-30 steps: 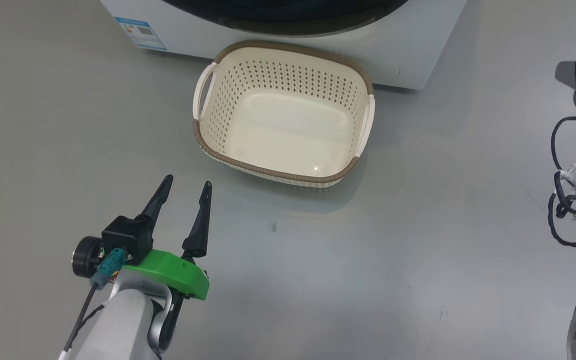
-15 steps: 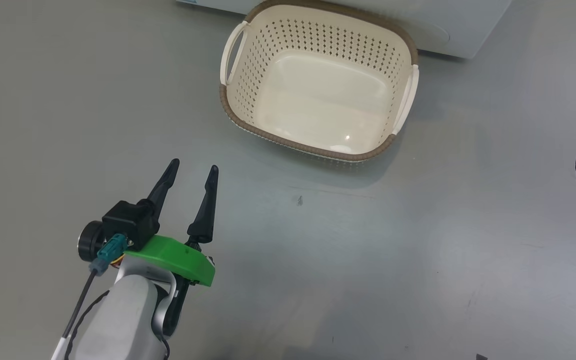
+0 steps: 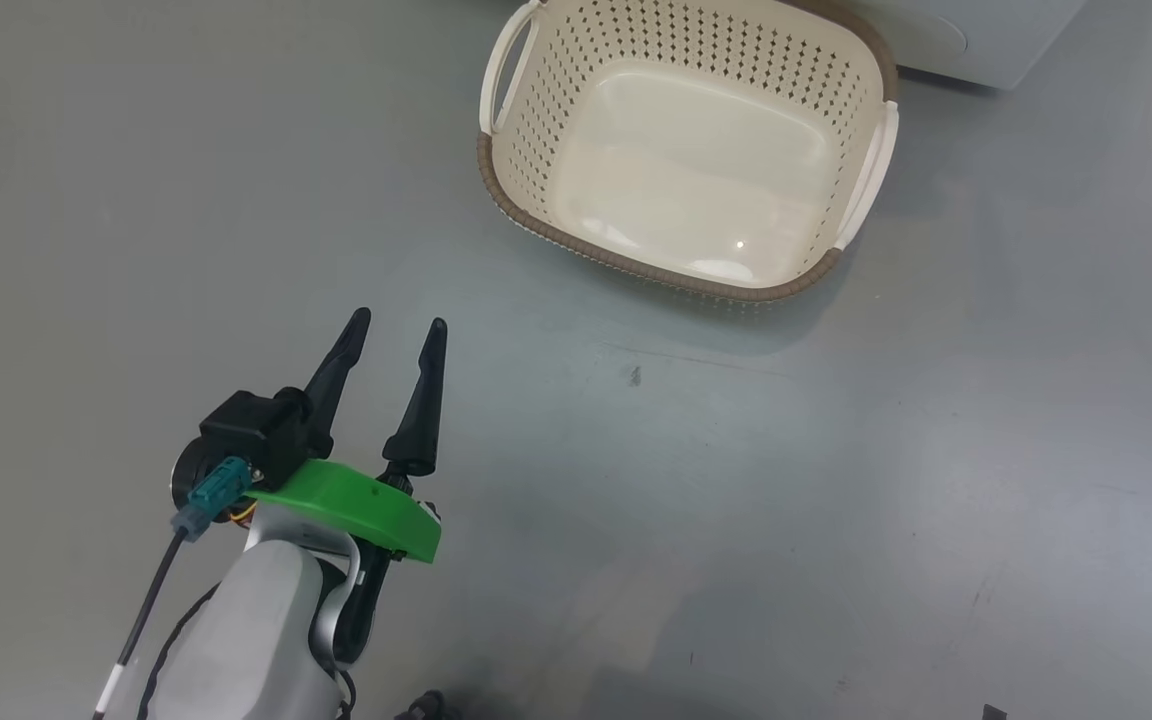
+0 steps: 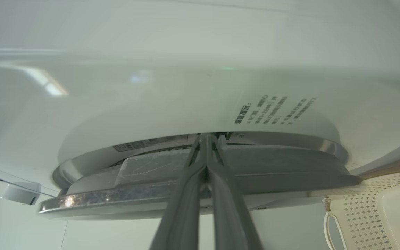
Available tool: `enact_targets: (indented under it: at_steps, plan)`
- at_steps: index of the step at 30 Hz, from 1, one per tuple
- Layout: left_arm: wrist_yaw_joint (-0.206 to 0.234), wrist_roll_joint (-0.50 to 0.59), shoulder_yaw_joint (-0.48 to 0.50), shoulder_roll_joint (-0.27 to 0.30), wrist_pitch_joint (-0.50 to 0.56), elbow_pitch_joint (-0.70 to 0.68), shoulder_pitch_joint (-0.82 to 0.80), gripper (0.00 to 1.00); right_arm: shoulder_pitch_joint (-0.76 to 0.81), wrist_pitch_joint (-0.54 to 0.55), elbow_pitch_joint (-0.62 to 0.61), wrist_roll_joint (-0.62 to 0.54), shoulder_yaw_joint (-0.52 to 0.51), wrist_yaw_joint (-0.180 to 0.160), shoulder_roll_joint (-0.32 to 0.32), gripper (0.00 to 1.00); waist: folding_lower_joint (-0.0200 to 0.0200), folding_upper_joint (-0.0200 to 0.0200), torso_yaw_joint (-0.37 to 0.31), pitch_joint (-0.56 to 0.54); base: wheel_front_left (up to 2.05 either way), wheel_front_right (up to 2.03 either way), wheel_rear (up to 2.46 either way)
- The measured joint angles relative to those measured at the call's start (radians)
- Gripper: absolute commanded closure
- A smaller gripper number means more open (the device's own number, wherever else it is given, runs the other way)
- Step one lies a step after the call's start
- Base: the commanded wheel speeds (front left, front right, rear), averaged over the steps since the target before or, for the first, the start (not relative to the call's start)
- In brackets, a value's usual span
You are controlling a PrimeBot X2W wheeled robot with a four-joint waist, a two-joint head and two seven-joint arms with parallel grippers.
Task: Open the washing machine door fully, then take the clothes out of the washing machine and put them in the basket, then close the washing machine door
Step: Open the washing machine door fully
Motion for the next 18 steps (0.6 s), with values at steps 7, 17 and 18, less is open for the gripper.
enact_targets:
  at_steps: [7, 17, 18]
  plan:
    - [0.004, -0.022, -0.01, -0.001, 0.0, 0.0, -0.003, 0.0, -0.059, 0.044, 0.053, -0.004, 0.027, -0.002, -0.023, 1.0, 0.0, 0.0, 0.011, 0.009, 0.0, 0.0, 0.0]
    - [0.012, -0.038, -0.032, -0.001, 0.0, 0.001, -0.008, 0.0, -0.12, 0.097, 0.108, 0.017, 0.029, -0.009, -0.025, 1.0, 0.0, 0.0, 0.02, 0.022, 0.0, 0.0, 0.0]
    - [0.012, -0.038, -0.033, -0.001, 0.0, 0.001, -0.01, 0.0, -0.124, 0.105, 0.113, 0.018, 0.029, -0.009, -0.025, 1.0, 0.0, 0.0, 0.021, 0.023, 0.0, 0.0, 0.0]
